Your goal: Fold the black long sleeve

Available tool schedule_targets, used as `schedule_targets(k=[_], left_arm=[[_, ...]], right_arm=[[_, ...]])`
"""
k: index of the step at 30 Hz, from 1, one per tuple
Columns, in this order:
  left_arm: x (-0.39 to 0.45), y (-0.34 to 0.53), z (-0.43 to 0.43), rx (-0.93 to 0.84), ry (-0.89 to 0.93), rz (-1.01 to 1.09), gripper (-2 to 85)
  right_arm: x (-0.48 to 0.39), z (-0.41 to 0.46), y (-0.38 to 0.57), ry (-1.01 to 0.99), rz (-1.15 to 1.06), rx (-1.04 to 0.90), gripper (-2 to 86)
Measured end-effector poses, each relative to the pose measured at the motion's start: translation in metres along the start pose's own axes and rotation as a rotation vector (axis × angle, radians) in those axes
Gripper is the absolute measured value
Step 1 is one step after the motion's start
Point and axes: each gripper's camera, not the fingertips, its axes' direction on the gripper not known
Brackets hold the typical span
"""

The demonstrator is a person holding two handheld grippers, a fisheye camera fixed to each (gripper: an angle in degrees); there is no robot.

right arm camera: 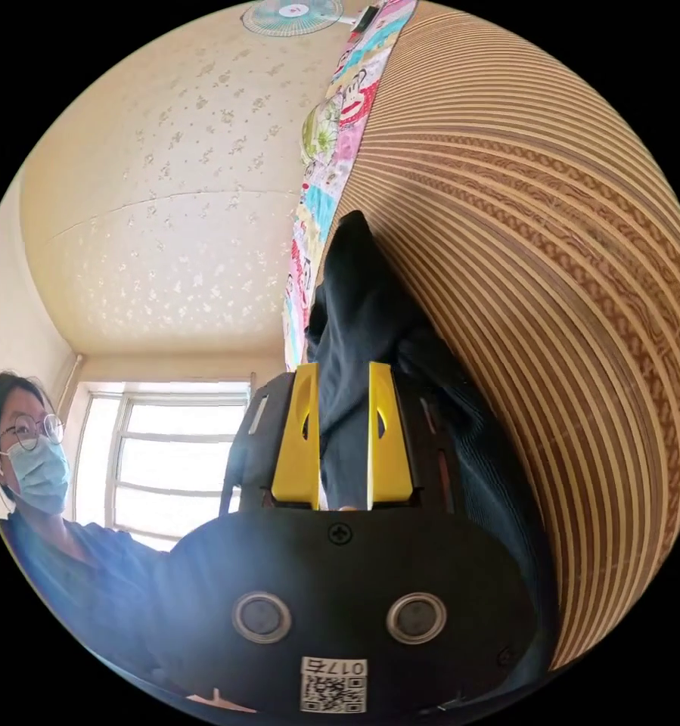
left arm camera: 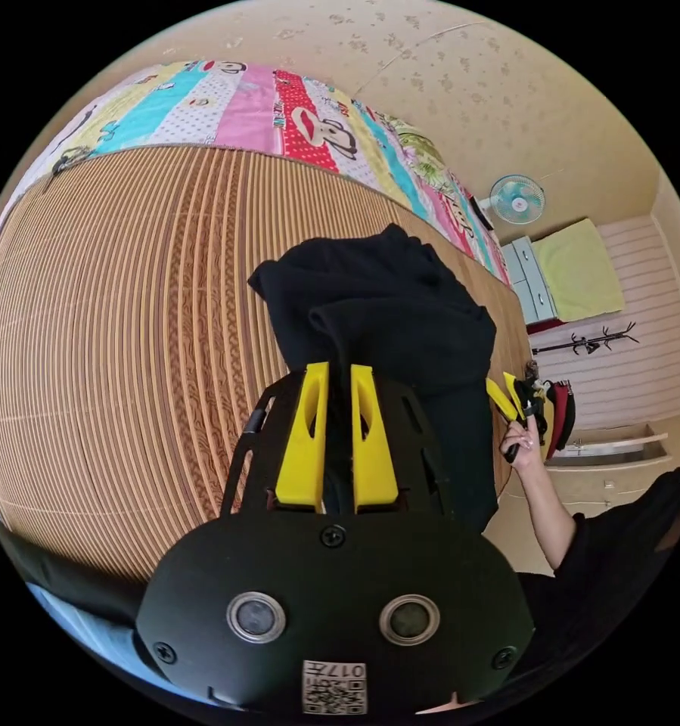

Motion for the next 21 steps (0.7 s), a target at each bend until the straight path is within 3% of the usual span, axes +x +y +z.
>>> schedule_targets(k=[4,6,9,12,15,21], left_arm=[[0.015,0.011,-0.038,0.243,-0.102,-0.122,9.3],[0.037,-0.004,-0.040,0.271,0.005,-0.051,9.9],[0.090,-0.055,-0.003,0.134,0.293,0.130,10.0],[0.160,-0.108,0.055,-0.065,0.393,0.282,9.6],[0.227,-0.151,0.118,-0.257,0.357,0.393,10.0],[0.305,-0.193,0.209,-0.387,0.191,0.473,9.8]], right_arm=[[0.012,-0.010,0.001,0.005,0.031,0.011,10.3],[0.023,-0.016,0.000,-0.037,0.069,0.027,10.6],[0.036,-0.018,-0.006,-0.125,0.130,0.043,11.1],[0.045,-0.022,-0.012,-0.204,0.179,0.080,11.2],[0.053,-0.024,-0.018,-0.223,0.227,0.081,10.4],[0.053,-0.020,-0.025,-0.169,0.242,0.063,8.0]])
